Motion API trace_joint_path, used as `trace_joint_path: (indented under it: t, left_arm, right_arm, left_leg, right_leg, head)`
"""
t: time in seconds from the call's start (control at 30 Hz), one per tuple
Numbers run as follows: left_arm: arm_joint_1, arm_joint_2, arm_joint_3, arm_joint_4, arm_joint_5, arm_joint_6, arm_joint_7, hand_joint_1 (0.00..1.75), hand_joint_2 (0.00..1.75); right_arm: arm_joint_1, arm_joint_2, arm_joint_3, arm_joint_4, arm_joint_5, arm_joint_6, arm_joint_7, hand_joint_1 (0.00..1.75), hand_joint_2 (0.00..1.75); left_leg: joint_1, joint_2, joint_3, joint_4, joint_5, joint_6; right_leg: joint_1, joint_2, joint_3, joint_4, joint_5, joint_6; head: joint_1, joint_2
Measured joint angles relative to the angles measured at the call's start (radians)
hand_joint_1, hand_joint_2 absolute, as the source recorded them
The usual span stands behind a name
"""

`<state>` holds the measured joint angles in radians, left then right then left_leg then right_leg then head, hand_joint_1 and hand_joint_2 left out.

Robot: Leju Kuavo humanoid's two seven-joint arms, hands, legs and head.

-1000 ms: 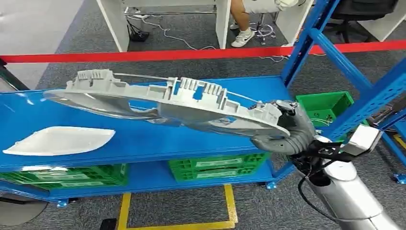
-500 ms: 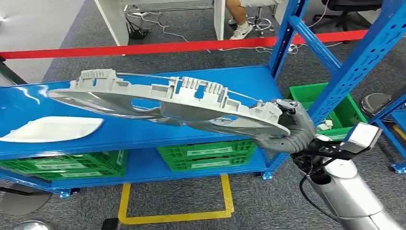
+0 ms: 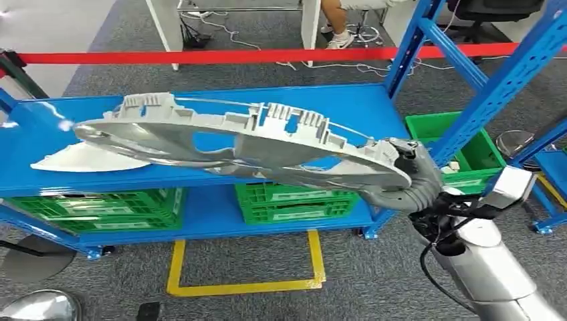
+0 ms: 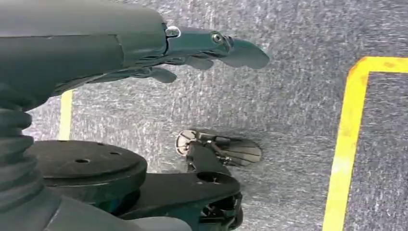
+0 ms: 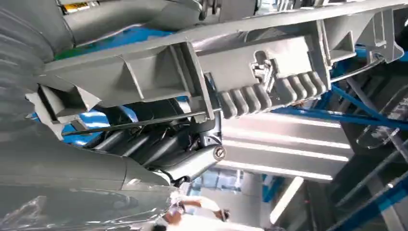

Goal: Take the parts from the cabinet and place them on the table.

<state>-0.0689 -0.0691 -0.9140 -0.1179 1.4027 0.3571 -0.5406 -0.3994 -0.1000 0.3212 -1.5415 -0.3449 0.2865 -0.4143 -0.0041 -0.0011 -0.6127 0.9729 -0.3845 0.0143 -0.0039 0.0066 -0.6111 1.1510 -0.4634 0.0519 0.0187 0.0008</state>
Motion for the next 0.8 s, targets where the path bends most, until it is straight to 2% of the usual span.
trace_joint_path:
  t: [0.03,0.07,0.13,0.17,0.2,0.23,0.27,0.33,0.37,0.4,0.43,0.47,0.5,0.53,0.57,0.6,0.67,0.7,0.73,0.77,0.8]
  left_arm:
    - [0.0,-0.001,0.001,0.0,0.0,-0.002,-0.002,0.0,1.75]
    - [0.0,-0.002,0.003,0.0,0.0,-0.003,-0.003,0.0,1.75]
    - [0.0,-0.002,0.005,0.0,0.001,-0.003,-0.005,0.0,1.75]
    - [0.0,-0.004,0.006,0.0,0.001,-0.003,-0.006,0.0,1.75]
    - [0.002,-0.003,0.006,0.0,0.0,-0.003,-0.006,0.0,1.75]
    - [0.001,-0.002,0.006,0.0,-0.001,-0.003,-0.006,0.0,1.75]
    - [0.001,-0.003,0.006,0.0,-0.003,-0.003,-0.006,0.0,1.75]
    - [0.0,-0.002,0.006,0.0,-0.002,-0.002,-0.006,0.0,1.75]
    - [0.0,-0.002,0.006,0.0,-0.002,0.0,-0.006,0.0,1.75]
    - [0.0,-0.002,0.006,0.0,-0.001,0.001,-0.006,0.0,1.75]
    - [0.0,-0.002,0.006,0.0,0.0,0.001,-0.006,0.0,1.75]
    - [-0.001,0.0,0.006,0.0,0.0,0.001,-0.007,0.0,1.75]
    - [-0.001,0.0,0.006,0.0,0.0,0.001,-0.008,0.0,1.75]
    - [-0.003,0.001,0.006,0.0,0.0,0.0,-0.01,0.0,1.75]
    - [-0.006,-0.001,0.006,-0.001,0.001,-0.002,-0.013,0.0,1.75]
    - [-0.008,0.0,0.006,-0.001,0.003,-0.002,-0.016,0.0,1.75]
    - [-0.008,0.001,0.006,-0.001,0.006,-0.003,-0.018,0.0,1.75]
    - [-0.005,0.001,0.006,-0.001,0.008,-0.003,-0.018,0.0,1.75]
    - [-0.004,0.002,0.006,-0.001,0.008,-0.003,-0.018,0.0,1.75]
    - [-0.002,0.003,0.006,-0.001,0.008,-0.003,-0.018,0.0,1.75]
    - [-0.003,0.003,0.007,-0.001,0.007,-0.003,-0.017,0.0,1.75]
  right_arm:
    - [-0.006,-0.001,-0.001,0.004,-0.005,0.005,0.002,1.75,1.75]
    - [-0.017,-0.001,-0.001,0.009,-0.009,0.011,0.005,1.75,1.75]
    - [-0.023,-0.001,-0.002,0.015,-0.016,0.014,0.005,1.75,1.75]
    - [-0.025,-0.001,-0.002,0.021,-0.021,0.018,0.005,1.75,1.75]
    - [-0.025,-0.001,-0.002,0.025,-0.024,0.025,0.006,1.75,1.75]
    - [-0.028,-0.001,-0.002,0.03,-0.026,0.029,0.006,1.75,1.75]
    - [-0.03,-0.001,-0.002,0.033,-0.029,0.03,0.005,1.75,1.75]
    - [-0.03,-0.001,-0.002,0.036,-0.03,0.037,0.006,1.75,1.75]
    - [-0.03,-0.001,-0.002,0.04,-0.03,0.04,0.009,1.75,1.75]
    - [-0.03,-0.001,-0.002,0.044,-0.029,0.043,0.011,1.75,1.75]
    - [-0.03,-0.001,-0.002,0.047,-0.029,0.043,0.012,1.75,1.75]
    - [-0.03,-0.002,-0.003,0.049,-0.029,0.043,0.012,1.75,1.75]
    - [-0.03,-0.002,-0.003,0.05,-0.029,0.043,0.012,1.75,1.75]
    - [-0.03,-0.002,-0.003,0.05,-0.029,0.043,0.012,1.75,1.75]
    - [-0.031,-0.002,-0.005,0.05,-0.029,0.043,0.012,1.75,1.75]
    - [-0.033,-0.002,-0.007,0.05,-0.029,0.043,0.013,1.75,1.75]
    - [-0.035,-0.002,-0.009,0.053,-0.029,0.043,0.012,1.75,1.75]
    - [-0.034,-0.003,-0.009,0.057,-0.029,0.043,0.013,1.75,1.75]
    - [-0.034,-0.004,-0.01,0.06,-0.029,0.043,0.013,1.75,1.75]
    - [-0.034,-0.004,-0.01,0.063,-0.029,0.043,0.013,1.75,1.75]
    - [-0.036,-0.004,-0.01,0.064,-0.029,0.043,0.013,1.75,1.75]
  left_leg:
    - [0.0,0.0,-0.003,0.001,0.005,-0.003]
    - [-0.004,-0.001,-0.013,0.002,0.014,-0.011]
    - [0.001,0.0,-0.016,-0.001,0.034,-0.02]
    - [0.003,0.0,-0.02,-0.006,0.044,-0.026]
    - [-0.001,-0.002,-0.025,-0.008,0.051,-0.034]
    - [0.001,-0.002,-0.036,0.001,0.019,-0.042]
    - [0.002,-0.002,-0.049,0.046,-0.039,-0.048]
    - [0.007,-0.002,-0.09,0.2,-0.147,-0.058]
    - [0.009,-0.002,-0.106,0.279,-0.179,-0.062]
    - [0.012,-0.002,-0.104,0.314,-0.177,-0.064]
    - [0.014,-0.002,-0.087,0.308,-0.148,-0.067]
    - [0.016,-0.001,-0.053,0.267,-0.106,-0.07]
    - [0.019,-0.001,-0.004,0.199,-0.071,-0.072]
    - [0.023,-0.001,0.056,0.116,-0.057,-0.077]
    - [0.021,-0.004,0.112,0.026,-0.093,-0.082]
    - [0.017,-0.009,0.129,-0.02,-0.113,-0.058]
    - [0.012,-0.009,0.109,-0.005,-0.1,-0.043]
    - [0.011,-0.007,0.1,-0.005,-0.091,-0.029]
    - [0.015,0.0,0.091,-0.007,-0.079,-0.017]
    - [0.014,-0.001,0.08,-0.007,-0.069,-0.009]
    - [0.012,0.0,0.068,-0.007,-0.06,-0.003]
  right_leg:
    - [0.001,0.0,0.049,-0.071,0.005,-0.004]
    - [0.006,0.001,0.106,-0.156,-0.029,-0.01]
    - [0.011,0.003,0.094,-0.156,-0.019,-0.016]
    - [0.013,0.003,0.089,-0.157,-0.013,-0.022]
    - [0.007,0.001,0.077,-0.17,0.003,-0.033]
    - [0.002,-0.002,0.075,-0.171,0.015,-0.042]
    - [0.0,-0.003,0.062,-0.172,0.025,-0.051]
    - [-0.002,-0.004,0.036,-0.17,0.043,-0.049]
    - [-0.004,-0.004,0.022,-0.168,0.054,-0.048]
    - [-0.005,-0.006,0.009,-0.167,0.064,-0.047]
    - [-0.008,-0.006,-0.005,-0.167,0.076,-0.045]
    - [-0.011,-0.006,-0.021,-0.165,0.086,-0.041]
    - [-0.014,-0.005,-0.035,-0.163,0.095,-0.035]
    - [-0.017,-0.005,-0.045,-0.159,0.103,-0.028]
    - [-0.012,-0.004,-0.057,-0.154,0.11,-0.018]
    - [-0.011,-0.005,-0.063,-0.152,0.121,-0.012]
    - [-0.015,-0.007,-0.066,-0.164,0.145,-0.003]
    - [-0.016,-0.006,-0.069,-0.168,0.156,0.005]
    - [-0.02,-0.006,-0.082,-0.161,0.14,0.008]
    - [-0.018,-0.008,-0.099,-0.126,0.079,0.011]
    - [-0.018,-0.008,-0.114,-0.054,0.01,0.012]
  head:
    - [0.0,0.0]
    - [-0.002,0.0]
    - [0.0,0.0]
    - [-0.002,0.0]
    - [0.0,0.0]
    - [-0.001,0.0]
    - [-0.005,0.0]
    - [-0.005,0.0]
    - [-0.006,0.0]
    - [-0.005,0.0]
    - [-0.005,0.0]
    - [-0.005,0.0]
    - [-0.005,0.0]
    - [-0.005,0.0]
    - [-0.009,0.0]
    - [-0.007,0.0]
    - [-0.008,0.0]
    - [-0.006,0.0]
    - [-0.008,0.0]
    - [-0.002,0.0]
    - [-0.002,0.0]
